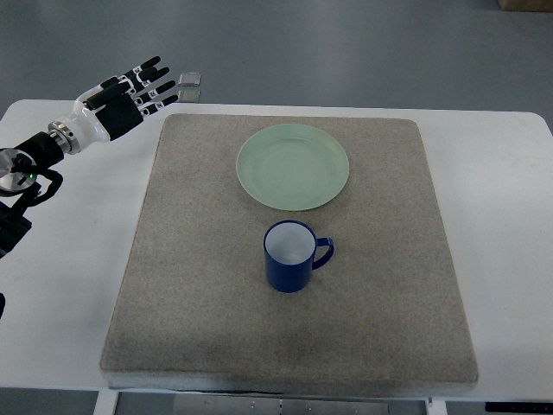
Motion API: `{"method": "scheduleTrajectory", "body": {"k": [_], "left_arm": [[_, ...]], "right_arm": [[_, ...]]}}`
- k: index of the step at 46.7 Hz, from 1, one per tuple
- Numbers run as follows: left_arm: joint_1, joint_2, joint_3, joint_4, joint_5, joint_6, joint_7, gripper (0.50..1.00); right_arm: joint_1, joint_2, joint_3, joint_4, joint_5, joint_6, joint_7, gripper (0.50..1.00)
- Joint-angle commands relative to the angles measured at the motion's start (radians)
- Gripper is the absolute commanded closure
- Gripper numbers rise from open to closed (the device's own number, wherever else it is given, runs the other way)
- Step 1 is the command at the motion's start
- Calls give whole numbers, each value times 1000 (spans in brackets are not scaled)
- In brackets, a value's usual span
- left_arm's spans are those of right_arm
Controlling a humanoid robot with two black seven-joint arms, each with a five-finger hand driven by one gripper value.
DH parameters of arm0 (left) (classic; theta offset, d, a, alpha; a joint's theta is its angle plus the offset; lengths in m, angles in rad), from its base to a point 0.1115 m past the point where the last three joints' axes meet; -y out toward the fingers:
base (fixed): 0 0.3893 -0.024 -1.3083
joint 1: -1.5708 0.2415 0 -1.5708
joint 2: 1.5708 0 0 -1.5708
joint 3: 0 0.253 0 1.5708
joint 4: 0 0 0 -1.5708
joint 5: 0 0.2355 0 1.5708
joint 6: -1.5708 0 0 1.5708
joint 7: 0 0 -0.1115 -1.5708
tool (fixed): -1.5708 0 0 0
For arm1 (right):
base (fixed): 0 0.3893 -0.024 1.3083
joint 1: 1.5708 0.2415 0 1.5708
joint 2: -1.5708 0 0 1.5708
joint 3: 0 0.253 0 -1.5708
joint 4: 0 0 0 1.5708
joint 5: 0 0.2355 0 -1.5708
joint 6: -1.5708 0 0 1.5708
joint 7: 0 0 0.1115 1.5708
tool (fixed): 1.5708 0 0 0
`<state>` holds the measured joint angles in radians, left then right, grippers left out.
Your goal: Place cup left of plate with left hand
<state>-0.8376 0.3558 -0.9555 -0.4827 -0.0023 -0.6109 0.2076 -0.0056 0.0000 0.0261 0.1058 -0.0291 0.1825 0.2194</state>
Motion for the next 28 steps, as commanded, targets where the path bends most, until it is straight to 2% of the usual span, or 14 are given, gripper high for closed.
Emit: {"method": "scheduleTrajectory", "body": {"k": [1,28], "left_arm": [[2,0,1,0,-1,0,0,504],[9,11,14,19,2,0,0,501]], "right_arm": [[-1,0,0,0,0,0,0,568],[-1,0,0,0,0,0,0,568]]}}
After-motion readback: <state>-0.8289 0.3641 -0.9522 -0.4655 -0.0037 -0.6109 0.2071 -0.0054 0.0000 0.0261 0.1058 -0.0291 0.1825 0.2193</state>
